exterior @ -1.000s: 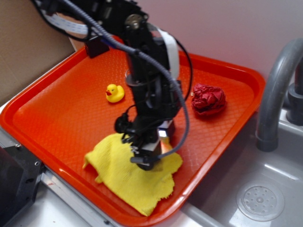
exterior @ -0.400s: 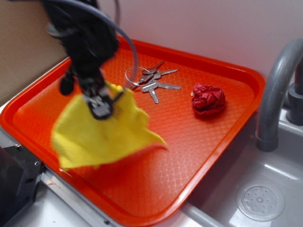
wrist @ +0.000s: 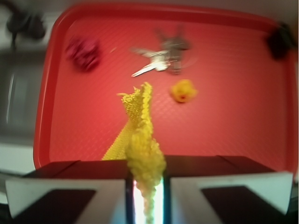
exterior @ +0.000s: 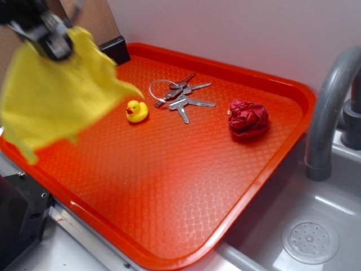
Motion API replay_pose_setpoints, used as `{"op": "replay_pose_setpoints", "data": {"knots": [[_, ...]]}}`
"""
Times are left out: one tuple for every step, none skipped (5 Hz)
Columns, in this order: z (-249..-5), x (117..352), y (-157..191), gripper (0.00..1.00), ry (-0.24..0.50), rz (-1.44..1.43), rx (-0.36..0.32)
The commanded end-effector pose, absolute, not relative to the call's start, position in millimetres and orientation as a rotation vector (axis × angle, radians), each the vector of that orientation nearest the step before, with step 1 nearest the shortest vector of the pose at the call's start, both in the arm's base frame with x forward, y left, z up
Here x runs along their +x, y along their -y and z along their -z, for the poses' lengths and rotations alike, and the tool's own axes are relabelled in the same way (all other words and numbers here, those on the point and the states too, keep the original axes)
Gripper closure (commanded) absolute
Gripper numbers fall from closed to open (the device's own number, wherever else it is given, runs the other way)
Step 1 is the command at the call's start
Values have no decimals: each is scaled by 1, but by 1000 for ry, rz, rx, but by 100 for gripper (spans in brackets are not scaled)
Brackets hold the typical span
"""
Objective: Grab the yellow cloth.
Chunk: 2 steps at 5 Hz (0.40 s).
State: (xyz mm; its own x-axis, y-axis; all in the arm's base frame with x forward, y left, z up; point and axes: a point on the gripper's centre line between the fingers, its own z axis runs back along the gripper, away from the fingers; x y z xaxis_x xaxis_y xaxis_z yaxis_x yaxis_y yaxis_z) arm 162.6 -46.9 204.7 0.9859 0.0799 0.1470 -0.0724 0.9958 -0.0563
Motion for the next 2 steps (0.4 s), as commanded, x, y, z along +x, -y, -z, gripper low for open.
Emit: {"op": "replay_pose_setpoints", "data": {"knots": [[-215, 164, 35, 100, 157, -187, -19], [-213, 167, 36, 100, 158, -169, -19]]}}
